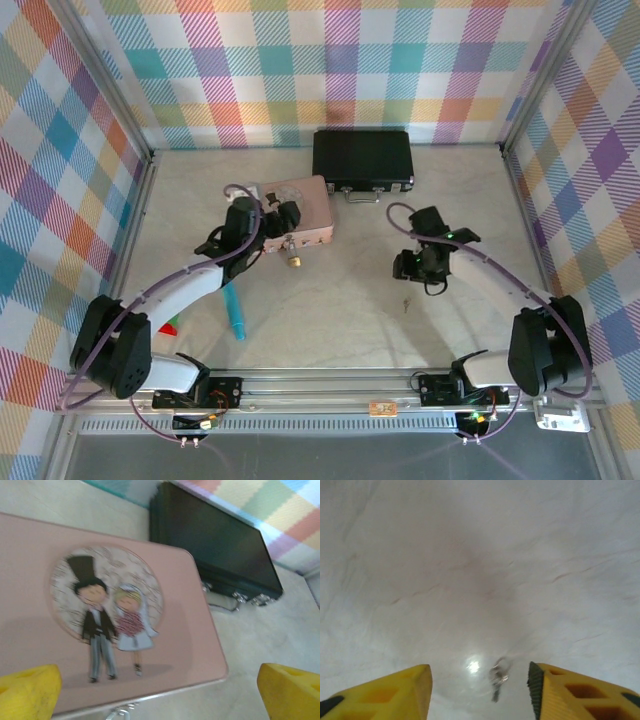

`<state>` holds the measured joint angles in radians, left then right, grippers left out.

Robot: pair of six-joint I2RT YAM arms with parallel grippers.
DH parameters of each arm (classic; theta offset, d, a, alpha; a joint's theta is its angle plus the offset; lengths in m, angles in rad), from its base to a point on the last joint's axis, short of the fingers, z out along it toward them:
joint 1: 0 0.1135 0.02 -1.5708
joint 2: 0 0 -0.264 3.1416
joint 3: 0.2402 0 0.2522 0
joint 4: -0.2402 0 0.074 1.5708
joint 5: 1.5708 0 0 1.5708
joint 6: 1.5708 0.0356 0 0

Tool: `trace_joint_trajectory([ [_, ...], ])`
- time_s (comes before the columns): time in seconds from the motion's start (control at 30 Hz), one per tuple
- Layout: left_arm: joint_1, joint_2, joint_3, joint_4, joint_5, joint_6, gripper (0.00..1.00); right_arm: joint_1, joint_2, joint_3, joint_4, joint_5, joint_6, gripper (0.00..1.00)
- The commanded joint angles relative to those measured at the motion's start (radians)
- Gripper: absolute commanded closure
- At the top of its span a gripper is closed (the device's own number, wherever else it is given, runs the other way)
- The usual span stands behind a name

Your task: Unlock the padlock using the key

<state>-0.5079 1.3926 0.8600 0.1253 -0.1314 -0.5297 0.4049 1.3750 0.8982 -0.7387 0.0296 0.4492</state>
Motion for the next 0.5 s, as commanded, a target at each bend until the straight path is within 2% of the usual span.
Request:
trace_joint_trajectory([
  [0.0, -0.027, 0.037, 0.052, 0.004, 0.03, -0.062, 0.0, 0.047, 0.059, -0.022, -0.045, 0.022, 0.067, 0.54],
  [0.13, -0.046, 0.062, 0.05, 0.001, 0.045, -0.104, 0.0, 0.088, 0.112, -0.031, -0.045, 0.068, 0.095, 0.59],
  [0.23, -0.062, 0.061, 0.052, -0.041, -0.002, -0.13, 0.0, 0.097, 0.131, -0.049, -0.028, 0.075, 0.108, 0.6],
  [0.47, -0.067, 0.034, 0.04, -0.044, -0.017, -0.118, 0.0, 0.098, 0.138, -0.06, -0.031, 0.13, 0.112, 0.63],
])
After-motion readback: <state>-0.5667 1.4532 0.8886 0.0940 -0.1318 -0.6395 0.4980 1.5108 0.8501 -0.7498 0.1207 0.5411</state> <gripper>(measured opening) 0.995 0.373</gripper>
